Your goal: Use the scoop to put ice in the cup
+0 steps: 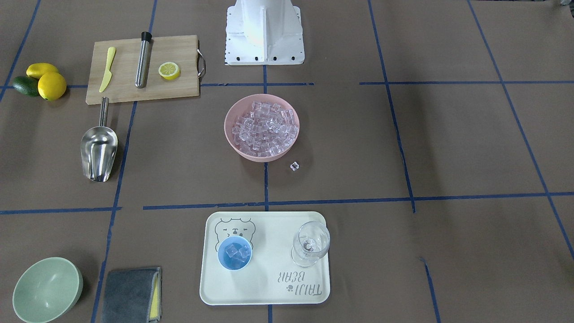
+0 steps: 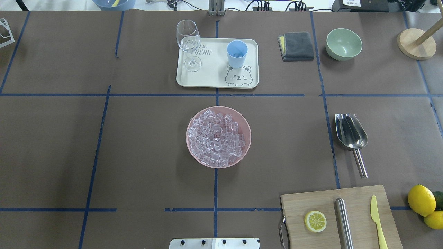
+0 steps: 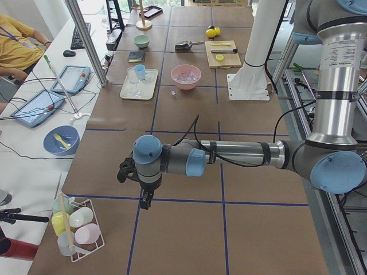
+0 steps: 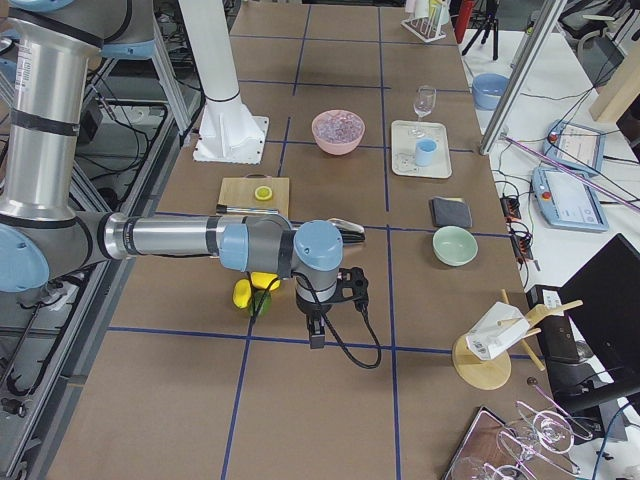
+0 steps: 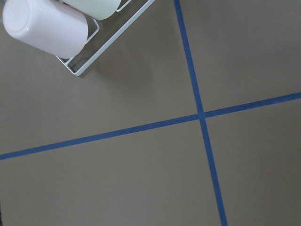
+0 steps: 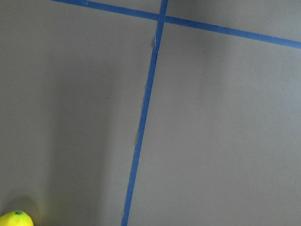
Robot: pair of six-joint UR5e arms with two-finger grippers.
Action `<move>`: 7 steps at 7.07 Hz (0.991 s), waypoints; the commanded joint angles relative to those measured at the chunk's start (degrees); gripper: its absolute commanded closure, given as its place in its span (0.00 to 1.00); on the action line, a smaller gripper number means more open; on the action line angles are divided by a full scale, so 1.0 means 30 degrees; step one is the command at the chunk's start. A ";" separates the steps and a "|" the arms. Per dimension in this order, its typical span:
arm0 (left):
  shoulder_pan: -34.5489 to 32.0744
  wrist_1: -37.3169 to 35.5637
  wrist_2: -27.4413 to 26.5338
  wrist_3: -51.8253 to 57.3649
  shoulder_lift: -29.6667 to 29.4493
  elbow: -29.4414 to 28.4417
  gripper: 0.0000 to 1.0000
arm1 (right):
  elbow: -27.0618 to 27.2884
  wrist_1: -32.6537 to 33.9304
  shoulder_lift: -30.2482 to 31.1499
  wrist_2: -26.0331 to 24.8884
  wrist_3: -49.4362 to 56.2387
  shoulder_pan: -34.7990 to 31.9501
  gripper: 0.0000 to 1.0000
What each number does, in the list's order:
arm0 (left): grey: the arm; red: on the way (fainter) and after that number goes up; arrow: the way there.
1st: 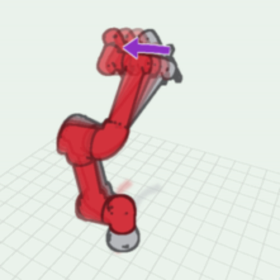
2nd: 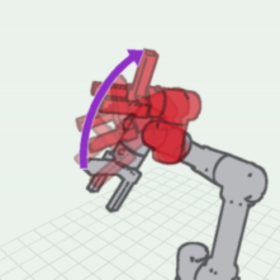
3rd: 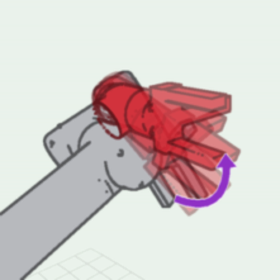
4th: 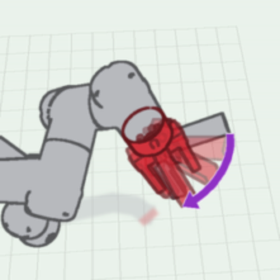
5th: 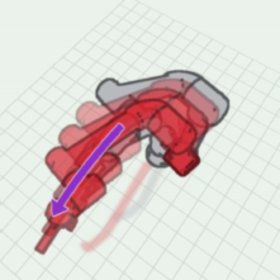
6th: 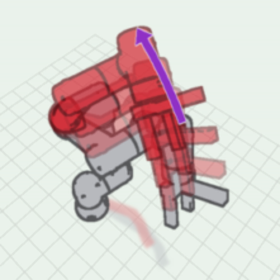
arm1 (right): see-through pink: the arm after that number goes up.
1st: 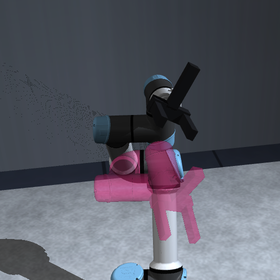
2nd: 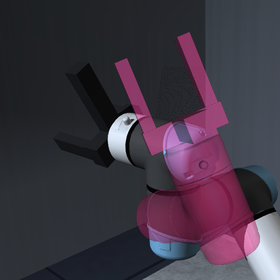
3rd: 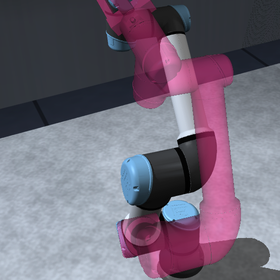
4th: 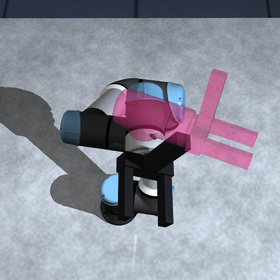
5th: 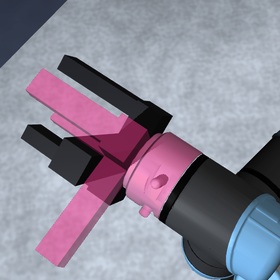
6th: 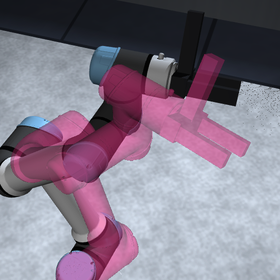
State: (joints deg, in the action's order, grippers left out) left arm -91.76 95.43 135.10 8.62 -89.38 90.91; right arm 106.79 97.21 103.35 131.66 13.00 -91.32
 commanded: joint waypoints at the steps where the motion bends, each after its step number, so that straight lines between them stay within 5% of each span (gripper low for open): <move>1: 0.0001 0.0065 0.0991 0.0054 0.0291 0.0047 0.00 | 0.0000 0.0000 0.0004 0.0000 0.0001 0.0000 0.00; 7: 0.0001 0.0036 0.0933 0.0055 0.0553 -0.0099 0.00 | 0.0000 0.0029 0.0033 0.0147 0.0060 0.0000 0.00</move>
State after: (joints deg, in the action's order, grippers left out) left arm -91.76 95.57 137.91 8.79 -88.18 90.67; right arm 106.79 97.23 103.38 132.08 13.08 -91.32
